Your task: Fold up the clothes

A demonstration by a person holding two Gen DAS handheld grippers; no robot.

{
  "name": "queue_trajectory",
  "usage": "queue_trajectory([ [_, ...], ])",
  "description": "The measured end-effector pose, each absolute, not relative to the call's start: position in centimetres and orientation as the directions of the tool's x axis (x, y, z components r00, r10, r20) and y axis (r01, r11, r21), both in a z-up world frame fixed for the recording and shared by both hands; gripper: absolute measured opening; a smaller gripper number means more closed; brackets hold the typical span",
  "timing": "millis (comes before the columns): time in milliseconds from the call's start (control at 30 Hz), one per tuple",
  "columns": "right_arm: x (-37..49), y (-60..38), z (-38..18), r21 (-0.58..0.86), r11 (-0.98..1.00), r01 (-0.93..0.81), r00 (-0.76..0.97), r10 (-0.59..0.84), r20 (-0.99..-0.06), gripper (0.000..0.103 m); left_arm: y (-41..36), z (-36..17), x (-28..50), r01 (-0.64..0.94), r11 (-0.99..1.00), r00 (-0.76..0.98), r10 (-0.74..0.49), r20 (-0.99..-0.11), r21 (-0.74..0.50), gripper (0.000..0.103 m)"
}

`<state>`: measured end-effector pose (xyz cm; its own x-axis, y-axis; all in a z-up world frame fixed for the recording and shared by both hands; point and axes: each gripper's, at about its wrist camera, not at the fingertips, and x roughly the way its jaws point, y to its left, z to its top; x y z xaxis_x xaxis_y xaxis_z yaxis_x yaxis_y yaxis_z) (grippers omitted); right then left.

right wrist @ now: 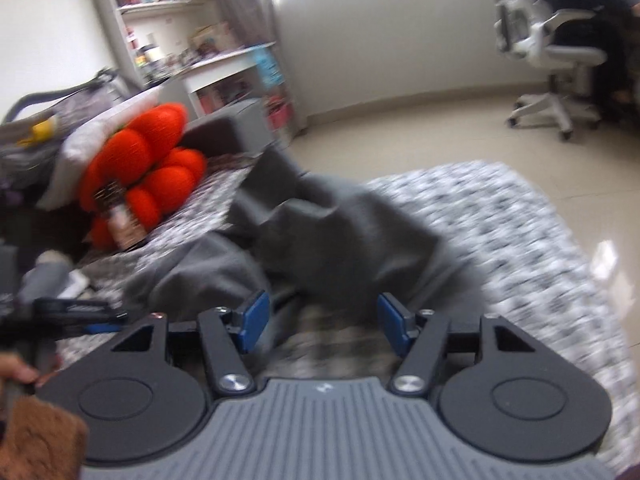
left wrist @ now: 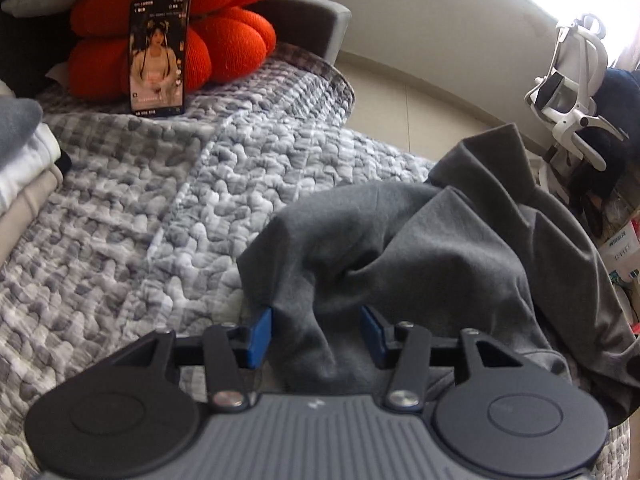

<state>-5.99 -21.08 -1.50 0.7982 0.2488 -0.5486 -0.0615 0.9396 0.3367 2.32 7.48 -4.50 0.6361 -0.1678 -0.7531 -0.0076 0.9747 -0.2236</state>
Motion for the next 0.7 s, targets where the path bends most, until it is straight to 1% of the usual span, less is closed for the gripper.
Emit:
queue_trajectory([
  [67, -5.5, -19.6, -2.2, 0.341, 0.935, -0.096, 0.764, 0.289, -0.576, 0.064, 7.3, -4.8, 2.4, -0.009, 0.975, 0.630, -0.168, -0.758, -0.224, 0.047],
  [133, -5.1, -18.0, -3.0, 0.315, 0.942, -0.116, 0.738, 0.294, -0.607, 0.064, 7.1, -4.9, 2.4, -0.010, 0.974, 0.628, -0.169, -0.760, -0.225, 0.044],
  [267, -4.4, -15.4, -4.4, 0.263, 0.954, -0.141, 0.705, 0.283, -0.650, 0.064, 6.8, -5.0, 2.4, -0.008, 0.976, 0.627, -0.164, -0.761, -0.217, 0.043],
  [400, -3.7, -13.2, -6.1, 0.222, 0.964, -0.147, 0.688, 0.260, -0.678, 0.064, 6.4, -5.1, 2.3, 0.002, 0.980, 0.631, -0.154, -0.761, -0.197, 0.039],
  [500, -3.1, -10.9, -6.9, 0.092, 0.983, -0.156, 0.730, 0.178, -0.660, 0.064, 6.3, -5.4, 2.5, -0.004, 0.982, 0.629, -0.144, -0.764, -0.188, 0.035],
  [567, -2.6, -10.0, -7.2, 0.037, 0.989, -0.142, 0.760, 0.133, -0.636, 0.064, 6.4, -5.4, 2.5, -0.007, 0.982, 0.632, -0.141, -0.762, -0.187, 0.033],
  [600, -2.3, -9.9, -7.3, 0.026, 0.991, -0.128, 0.773, 0.117, -0.623, 0.062, 6.4, -5.3, 2.4, -0.008, 0.982, 0.634, -0.140, -0.760, -0.187, 0.030],
  [667, -1.5, -10.2, -7.4, 0.039, 0.995, -0.090, 0.791, 0.095, -0.604, 0.049, 6.6, -5.0, 2.2, -0.006, 0.978, 0.648, -0.153, -0.746, -0.207, 0.022],
  [700, -1.2, -10.5, -7.4, 0.051, 0.996, -0.071, 0.799, 0.087, -0.595, 0.038, 6.8, -4.7, 2.0, -0.004, 0.975, 0.657, -0.164, -0.736, -0.221, 0.011],
])
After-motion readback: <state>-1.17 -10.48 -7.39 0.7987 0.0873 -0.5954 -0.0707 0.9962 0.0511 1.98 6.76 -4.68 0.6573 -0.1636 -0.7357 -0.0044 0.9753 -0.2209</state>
